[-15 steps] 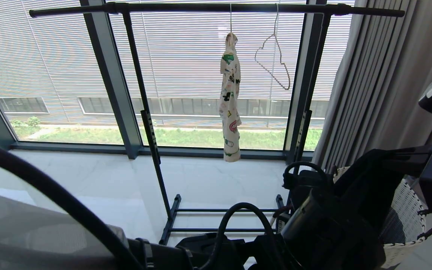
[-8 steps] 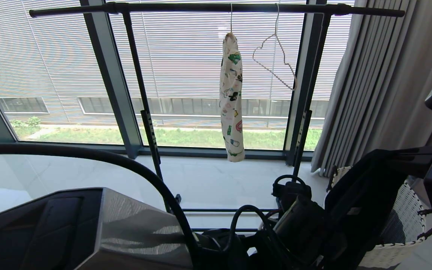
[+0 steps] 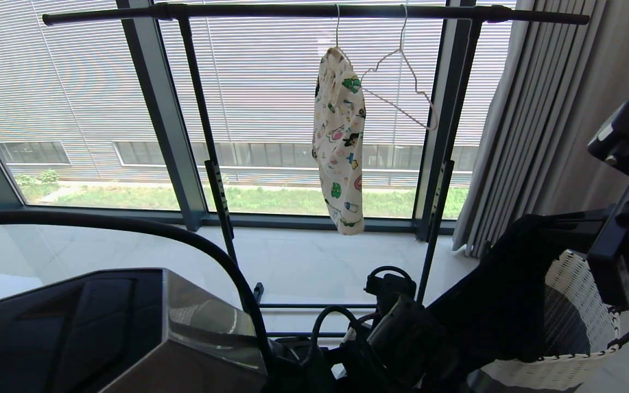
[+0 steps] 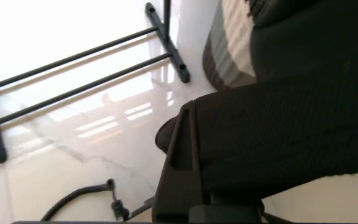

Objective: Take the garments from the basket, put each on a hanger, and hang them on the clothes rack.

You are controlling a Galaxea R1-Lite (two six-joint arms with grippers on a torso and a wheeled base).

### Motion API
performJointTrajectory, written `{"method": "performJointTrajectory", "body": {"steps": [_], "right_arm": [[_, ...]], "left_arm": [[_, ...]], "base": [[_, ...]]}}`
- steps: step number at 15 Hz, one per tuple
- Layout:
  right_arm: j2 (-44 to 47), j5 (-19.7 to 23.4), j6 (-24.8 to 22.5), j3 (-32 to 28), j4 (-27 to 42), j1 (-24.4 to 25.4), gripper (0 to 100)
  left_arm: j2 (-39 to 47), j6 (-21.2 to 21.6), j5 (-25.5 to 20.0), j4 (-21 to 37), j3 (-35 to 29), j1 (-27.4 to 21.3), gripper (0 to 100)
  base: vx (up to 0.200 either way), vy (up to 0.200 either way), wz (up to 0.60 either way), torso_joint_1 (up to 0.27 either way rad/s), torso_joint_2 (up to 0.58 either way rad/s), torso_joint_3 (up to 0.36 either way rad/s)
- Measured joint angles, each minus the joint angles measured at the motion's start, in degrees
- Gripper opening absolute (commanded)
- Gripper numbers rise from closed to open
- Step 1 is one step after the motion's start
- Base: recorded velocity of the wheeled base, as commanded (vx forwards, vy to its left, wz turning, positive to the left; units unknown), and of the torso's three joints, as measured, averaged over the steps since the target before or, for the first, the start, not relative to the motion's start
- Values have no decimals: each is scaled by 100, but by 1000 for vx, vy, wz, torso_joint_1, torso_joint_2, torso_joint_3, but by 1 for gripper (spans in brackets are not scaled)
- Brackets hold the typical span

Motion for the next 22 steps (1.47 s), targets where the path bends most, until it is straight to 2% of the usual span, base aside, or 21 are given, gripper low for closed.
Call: {"method": "performJointTrajectory", "body": {"steps": [3, 5, 8, 9, 11, 14, 17, 20, 22], "right_arm": [[510, 2, 167, -20, -723, 194, 0], [890, -6, 233, -197, -1147, 496, 0], [1324, -9, 250, -610, -1314, 670, 0], [1412, -11, 250, -735, -1317, 688, 0], [1495, -16, 244, -940, -1319, 692, 0], [1431, -33, 241, -1069, -1180, 686, 0], [1147, -51, 233, -1102, -611, 599, 0], [847, -55, 222, -1265, -295, 500, 0], [745, -55, 222, -1510, -63, 404, 0]], "left_arm": [[-802, 653, 26, -411, 1124, 284, 0], [-1580, 1220, -134, -506, 1580, 653, 0], [-2850, 2375, -522, 33, 1803, 1499, 0], [-3248, 2643, -635, 424, 1734, 1776, 0], [-3890, 2859, -790, 1424, 1290, 2081, 0], [-4629, 3010, -1062, 2656, 542, 2222, 0], [-4943, 3529, -1237, 2726, 215, 2100, 0], [-5014, 4008, -1719, 2786, -227, 1844, 0], [-5012, 4173, -1785, 2948, -384, 1787, 0]], "base": [[0, 0, 0, 0, 0, 0], [0, 0, 0, 0, 0, 0], [0, 0, 0, 0, 0, 0], [0, 0, 0, 0, 0, 0], [0, 0, 0, 0, 0, 0], [0, 0, 0, 0, 0, 0], [0, 0, 0, 0, 0, 0], [0, 0, 0, 0, 0, 0], [0, 0, 0, 0, 0, 0]]}}
